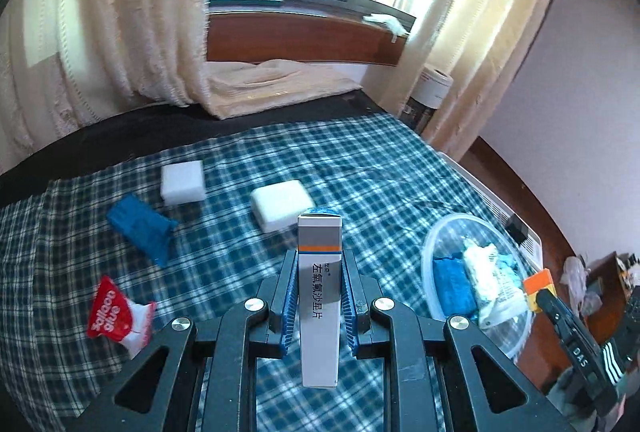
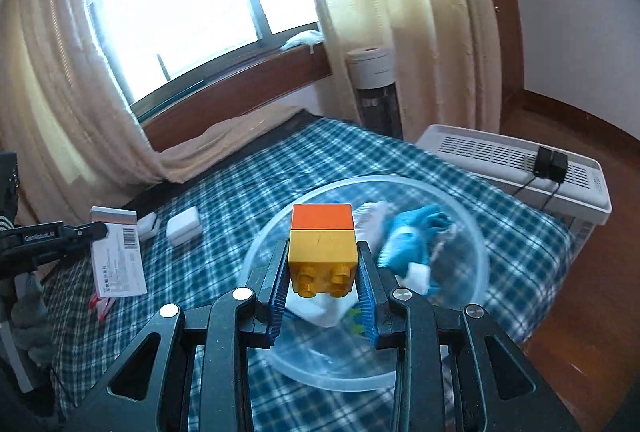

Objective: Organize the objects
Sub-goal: 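Carry the medicine box and Lego brick over the clear bowl with both grippers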

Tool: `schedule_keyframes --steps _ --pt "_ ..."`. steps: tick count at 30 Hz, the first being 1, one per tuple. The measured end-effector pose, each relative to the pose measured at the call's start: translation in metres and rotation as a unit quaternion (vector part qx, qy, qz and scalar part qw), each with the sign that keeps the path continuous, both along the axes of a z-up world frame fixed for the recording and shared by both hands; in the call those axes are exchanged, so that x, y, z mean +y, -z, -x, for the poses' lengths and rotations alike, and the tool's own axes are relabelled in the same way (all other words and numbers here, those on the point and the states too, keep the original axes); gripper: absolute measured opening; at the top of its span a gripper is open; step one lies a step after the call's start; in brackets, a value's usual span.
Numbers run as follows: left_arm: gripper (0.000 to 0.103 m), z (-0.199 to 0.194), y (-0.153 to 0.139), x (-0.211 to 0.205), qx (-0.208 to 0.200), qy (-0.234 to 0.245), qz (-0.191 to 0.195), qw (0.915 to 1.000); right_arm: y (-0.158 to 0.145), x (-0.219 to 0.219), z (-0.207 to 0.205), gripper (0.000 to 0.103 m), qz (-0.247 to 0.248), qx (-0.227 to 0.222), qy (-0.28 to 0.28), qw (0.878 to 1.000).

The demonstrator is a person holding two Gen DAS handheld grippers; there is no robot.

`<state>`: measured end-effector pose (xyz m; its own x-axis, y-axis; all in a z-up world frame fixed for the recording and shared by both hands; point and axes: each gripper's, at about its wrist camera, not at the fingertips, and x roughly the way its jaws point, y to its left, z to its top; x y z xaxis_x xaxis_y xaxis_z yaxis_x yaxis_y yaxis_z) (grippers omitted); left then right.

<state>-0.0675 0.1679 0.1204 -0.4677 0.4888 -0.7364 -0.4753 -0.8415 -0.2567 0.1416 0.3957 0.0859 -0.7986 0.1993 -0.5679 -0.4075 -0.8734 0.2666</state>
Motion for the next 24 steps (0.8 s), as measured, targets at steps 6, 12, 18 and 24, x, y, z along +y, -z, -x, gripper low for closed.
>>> schedule_keyframes --steps 6,12,18,24 --pt "0.021 -0.011 -0.001 0.031 -0.004 0.028 0.007 0.9996 0.004 0.022 -0.014 0.032 0.007 0.007 0.018 1.000" --pt "0.021 -0.020 0.000 0.065 -0.009 0.057 0.018 0.9981 0.012 0.045 -0.023 0.032 0.021 0.011 0.038 0.999" --pt "0.021 -0.030 -0.002 0.100 -0.008 0.091 0.028 0.9954 0.022 0.067 -0.029 0.032 0.028 0.005 0.056 0.998" --pt "0.021 -0.038 -0.001 0.129 -0.007 0.115 0.043 0.9924 0.033 0.080 -0.027 0.032 0.024 -0.009 0.055 0.998"
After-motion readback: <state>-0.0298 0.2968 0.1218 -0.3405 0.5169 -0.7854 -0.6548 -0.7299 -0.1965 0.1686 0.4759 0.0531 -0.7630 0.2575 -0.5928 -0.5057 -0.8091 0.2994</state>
